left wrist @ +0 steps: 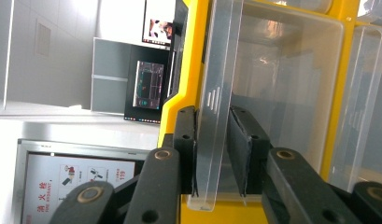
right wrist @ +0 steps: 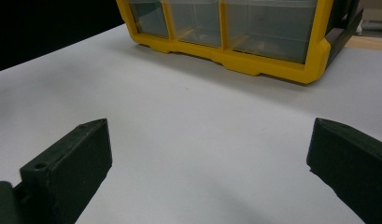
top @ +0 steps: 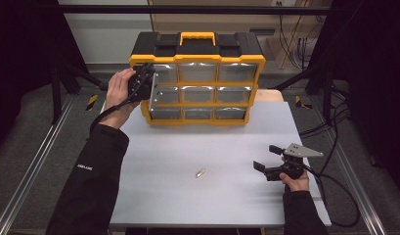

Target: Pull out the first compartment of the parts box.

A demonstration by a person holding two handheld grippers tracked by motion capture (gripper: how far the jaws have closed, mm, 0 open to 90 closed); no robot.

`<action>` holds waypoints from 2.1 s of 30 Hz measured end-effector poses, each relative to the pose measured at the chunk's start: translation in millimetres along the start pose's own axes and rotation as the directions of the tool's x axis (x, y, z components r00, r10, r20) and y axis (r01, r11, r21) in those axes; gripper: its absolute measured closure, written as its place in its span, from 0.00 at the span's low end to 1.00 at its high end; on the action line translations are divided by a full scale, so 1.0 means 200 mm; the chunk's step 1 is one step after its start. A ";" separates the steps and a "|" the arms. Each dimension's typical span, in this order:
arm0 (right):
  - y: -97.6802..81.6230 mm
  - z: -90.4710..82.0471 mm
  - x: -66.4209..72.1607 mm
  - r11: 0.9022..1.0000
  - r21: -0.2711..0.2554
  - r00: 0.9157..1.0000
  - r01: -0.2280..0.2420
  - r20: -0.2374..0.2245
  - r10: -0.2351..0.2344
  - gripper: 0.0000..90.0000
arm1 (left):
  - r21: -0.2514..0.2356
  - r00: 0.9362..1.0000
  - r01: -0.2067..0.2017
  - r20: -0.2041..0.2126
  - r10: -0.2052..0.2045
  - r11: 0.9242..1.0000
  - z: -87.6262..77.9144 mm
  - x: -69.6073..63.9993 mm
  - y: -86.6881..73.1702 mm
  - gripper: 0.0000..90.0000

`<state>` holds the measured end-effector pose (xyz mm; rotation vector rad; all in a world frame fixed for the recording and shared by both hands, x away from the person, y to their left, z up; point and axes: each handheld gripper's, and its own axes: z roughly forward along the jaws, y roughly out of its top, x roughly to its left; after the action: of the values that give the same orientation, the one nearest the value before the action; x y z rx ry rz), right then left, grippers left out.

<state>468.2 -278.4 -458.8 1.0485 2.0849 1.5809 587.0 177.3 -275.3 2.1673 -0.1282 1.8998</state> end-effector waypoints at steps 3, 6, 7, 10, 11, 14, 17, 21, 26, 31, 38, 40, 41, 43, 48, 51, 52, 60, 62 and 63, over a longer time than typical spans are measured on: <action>0.00 0.00 0.00 1.000 0.001 1.000 0.000 0.000 0.000 0.01 | 0.003 1.000 -0.020 -0.005 0.020 1.000 0.00 0.00 0.00 0.83; 0.00 0.00 0.00 1.000 -0.001 1.000 -0.001 0.000 0.001 0.01 | 0.006 0.999 -0.040 -0.011 0.040 0.999 0.00 0.00 0.00 0.84; 0.00 0.00 0.00 1.000 0.000 1.000 -0.002 -0.001 0.002 0.01 | 0.007 0.999 -0.045 -0.014 0.045 0.999 0.00 0.00 0.01 0.84; 0.00 0.00 0.00 1.000 -0.002 1.000 -0.001 0.000 0.001 0.01 | 0.005 0.998 -0.054 -0.017 0.054 0.999 0.00 -0.01 0.01 0.85; 0.00 0.00 0.00 1.000 0.000 1.000 0.000 0.001 0.000 0.01 | 0.004 0.998 -0.056 -0.016 0.056 0.998 0.00 -0.01 0.01 0.85; 0.00 0.00 0.00 1.000 -0.001 1.000 -0.002 -0.002 0.002 0.01 | 0.004 0.998 -0.067 -0.018 0.067 0.998 0.00 -0.01 0.01 0.85; 0.00 0.00 0.00 1.000 0.000 1.000 -0.001 0.000 0.001 0.01 | 0.009 0.997 -0.080 -0.018 0.080 0.997 0.00 -0.01 0.01 0.86; 0.00 0.00 0.00 1.000 0.000 1.000 -0.001 -0.001 0.001 0.01 | 0.007 0.995 -0.100 -0.020 0.101 0.995 0.00 -0.01 0.01 0.86; 0.00 0.00 0.00 1.000 -0.002 1.000 0.000 0.000 0.000 0.01 | 0.005 0.993 -0.117 -0.021 0.118 0.993 -0.01 -0.01 0.01 0.87; 0.00 0.00 0.00 1.000 -0.001 1.000 -0.002 -0.002 0.002 0.01 | 0.003 0.993 -0.119 -0.019 0.119 0.993 -0.03 -0.01 0.01 0.87; 0.00 0.00 0.00 1.000 -0.001 1.000 0.000 -0.002 -0.001 0.01 | 0.000 0.992 -0.123 -0.023 0.123 0.992 -0.06 -0.02 0.02 0.87; 0.00 0.00 0.00 1.000 -0.001 1.000 0.000 -0.002 0.000 0.01 | -0.002 0.992 -0.121 -0.022 0.121 0.993 -0.07 -0.02 0.02 0.87; 0.00 0.00 0.00 1.000 -0.001 1.000 0.000 -0.002 0.000 0.01 | -0.003 0.992 -0.122 -0.023 0.122 0.992 -0.07 -0.02 0.02 0.87; 0.00 0.00 0.00 1.000 0.001 1.000 0.001 -0.001 -0.001 0.01 | -0.003 0.992 -0.123 -0.021 0.123 0.992 -0.08 -0.02 0.02 0.87; 0.00 0.00 0.00 1.000 0.001 1.000 0.001 -0.001 -0.001 0.01 | -0.004 0.992 -0.128 -0.024 0.128 0.992 -0.09 -0.03 0.02 0.87; 0.00 0.00 0.00 1.000 -0.002 1.000 0.001 0.000 -0.001 0.01 | -0.010 0.992 -0.126 -0.027 0.126 0.992 -0.09 -0.03 0.02 0.87; 0.00 0.00 0.00 1.000 -0.001 1.000 0.000 -0.002 0.000 0.01 | -0.008 0.992 -0.126 -0.027 0.125 0.992 -0.10 -0.03 0.02 0.87; 0.00 0.00 0.00 1.000 0.000 1.000 0.002 -0.001 -0.002 0.01 | -0.012 0.991 -0.131 -0.026 0.131 0.991 -0.12 -0.03 0.03 0.87; 0.00 0.00 0.00 1.000 0.000 1.000 0.001 0.000 -0.001 0.01 | -0.017 0.991 -0.130 -0.027 0.129 0.991 -0.13 -0.04 0.03 0.87; 0.00 0.00 0.00 1.000 -0.001 1.000 0.002 0.000 -0.002 0.01 | -0.017 0.991 -0.129 -0.027 0.128 0.992 -0.13 -0.04 0.03 0.87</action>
<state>467.9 -278.2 -458.7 1.0462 2.0847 1.5811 559.3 178.2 -278.7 2.1688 -0.2862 1.9857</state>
